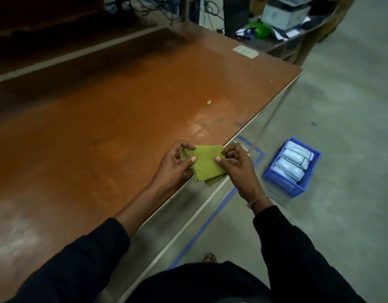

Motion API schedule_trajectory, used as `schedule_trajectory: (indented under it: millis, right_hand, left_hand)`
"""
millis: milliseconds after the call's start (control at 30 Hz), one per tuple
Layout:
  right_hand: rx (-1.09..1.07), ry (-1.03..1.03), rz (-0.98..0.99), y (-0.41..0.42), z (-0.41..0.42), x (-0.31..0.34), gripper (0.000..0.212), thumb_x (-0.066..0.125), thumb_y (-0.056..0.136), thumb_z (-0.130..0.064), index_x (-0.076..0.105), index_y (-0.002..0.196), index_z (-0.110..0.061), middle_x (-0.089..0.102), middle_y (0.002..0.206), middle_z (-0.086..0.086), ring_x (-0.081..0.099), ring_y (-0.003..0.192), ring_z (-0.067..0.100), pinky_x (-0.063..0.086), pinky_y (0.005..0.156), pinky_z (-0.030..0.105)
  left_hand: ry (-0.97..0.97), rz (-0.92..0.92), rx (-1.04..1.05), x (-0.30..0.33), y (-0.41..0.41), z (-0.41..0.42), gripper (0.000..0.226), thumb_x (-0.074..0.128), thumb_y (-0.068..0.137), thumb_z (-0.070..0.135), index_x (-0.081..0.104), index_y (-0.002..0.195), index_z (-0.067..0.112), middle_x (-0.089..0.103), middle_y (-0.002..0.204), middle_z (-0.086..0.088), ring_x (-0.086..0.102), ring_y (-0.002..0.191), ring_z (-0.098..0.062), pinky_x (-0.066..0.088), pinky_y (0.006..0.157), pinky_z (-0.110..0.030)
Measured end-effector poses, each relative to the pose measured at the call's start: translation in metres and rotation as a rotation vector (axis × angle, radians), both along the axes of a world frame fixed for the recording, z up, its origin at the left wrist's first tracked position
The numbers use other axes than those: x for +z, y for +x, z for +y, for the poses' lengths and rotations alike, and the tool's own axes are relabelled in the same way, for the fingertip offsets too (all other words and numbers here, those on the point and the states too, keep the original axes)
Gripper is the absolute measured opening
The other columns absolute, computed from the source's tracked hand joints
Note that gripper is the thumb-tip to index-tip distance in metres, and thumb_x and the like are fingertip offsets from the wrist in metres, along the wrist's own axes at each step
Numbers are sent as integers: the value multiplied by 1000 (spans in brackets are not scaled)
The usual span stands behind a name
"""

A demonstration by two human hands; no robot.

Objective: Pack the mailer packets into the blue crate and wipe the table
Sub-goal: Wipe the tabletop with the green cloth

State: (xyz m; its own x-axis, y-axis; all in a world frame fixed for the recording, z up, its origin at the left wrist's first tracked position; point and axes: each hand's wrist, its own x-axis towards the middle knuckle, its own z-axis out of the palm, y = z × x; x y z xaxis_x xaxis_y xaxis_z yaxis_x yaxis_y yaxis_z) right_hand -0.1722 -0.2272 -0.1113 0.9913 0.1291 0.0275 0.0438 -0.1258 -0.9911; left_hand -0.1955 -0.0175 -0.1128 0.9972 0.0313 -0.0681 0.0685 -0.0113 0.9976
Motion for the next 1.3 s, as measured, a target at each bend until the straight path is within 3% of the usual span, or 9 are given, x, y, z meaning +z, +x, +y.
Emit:
schedule_trajectory:
  millis: [133, 233, 333, 433, 567, 767, 867, 967, 1300]
  right_hand:
    - [-80, -14, 5, 27, -52, 0, 11, 68, 93, -17, 59, 100, -17, 57, 86, -5, 57, 78, 16, 50, 58, 37]
    - [-108, -11, 2, 45, -87, 4, 12, 63, 96, -11, 65, 106, -19, 64, 97, -6, 62, 80, 16, 51, 64, 28]
    - [-117, 41, 40, 65, -117, 1, 23, 66, 94, -7, 67, 113, -18, 64, 120, 4, 70, 96, 24, 57, 74, 29]
    - [-139, 43, 56, 87, -142, -5, 34, 71, 89, -4, 65, 118, -21, 61, 128, 8, 70, 98, 25, 59, 80, 34]
    - [-199, 23, 72, 128, -168, -8, 40, 75, 86, -3, 64, 122, -16, 63, 121, 10, 64, 78, 6, 53, 69, 21]
    - [-296, 41, 79, 210, -206, -8, 39, 76, 85, -1, 63, 120, -11, 64, 118, -1, 65, 75, 9, 53, 66, 20]
    - [-318, 26, 89, 255, -224, -7, 37, 74, 85, -2, 65, 119, -16, 65, 114, -8, 66, 78, 12, 58, 71, 29]
    - [-344, 7, 66, 296, -237, -7, 36, 74, 85, 0, 67, 117, -15, 67, 116, -1, 65, 82, 17, 62, 81, 42]
    - [-398, -88, 86, 422, -264, -19, 39, 79, 76, -14, 69, 113, -23, 68, 112, 8, 70, 93, 31, 63, 77, 43]
  left_hand:
    - [96, -59, -64, -1, 48, -53, 16, 63, 97, 1, 72, 102, 13, 69, 110, -17, 67, 96, -20, 59, 82, -44]
    - [103, -53, -111, 2, 77, -91, 16, 66, 97, 4, 74, 110, 9, 72, 114, -6, 70, 100, -14, 62, 82, -32]
    - [99, -71, -190, -1, 103, -120, 30, 79, 89, 10, 70, 116, 17, 68, 123, -4, 72, 103, -19, 63, 83, -35]
    - [113, -54, -250, -6, 135, -143, 41, 80, 85, 6, 66, 120, 22, 60, 131, -5, 69, 108, -21, 63, 85, -39]
    - [151, -83, -318, -7, 190, -172, 43, 78, 86, 6, 66, 122, 26, 60, 132, -3, 66, 114, -22, 62, 89, -40]
    - [101, -112, -360, -12, 291, -212, 38, 77, 87, 1, 69, 120, 18, 68, 124, -1, 72, 107, -25, 62, 89, -44]
    - [93, -80, -343, -12, 339, -230, 34, 74, 87, -2, 68, 117, 14, 71, 113, -7, 73, 97, -21, 61, 85, -46]
    - [111, -121, -334, -9, 383, -244, 34, 74, 85, 6, 67, 117, 16, 72, 115, -7, 72, 99, -30, 60, 85, -49]
    - [291, -123, -241, -26, 501, -275, 46, 76, 79, 33, 63, 123, 39, 58, 136, 2, 65, 117, -19, 60, 93, -47]
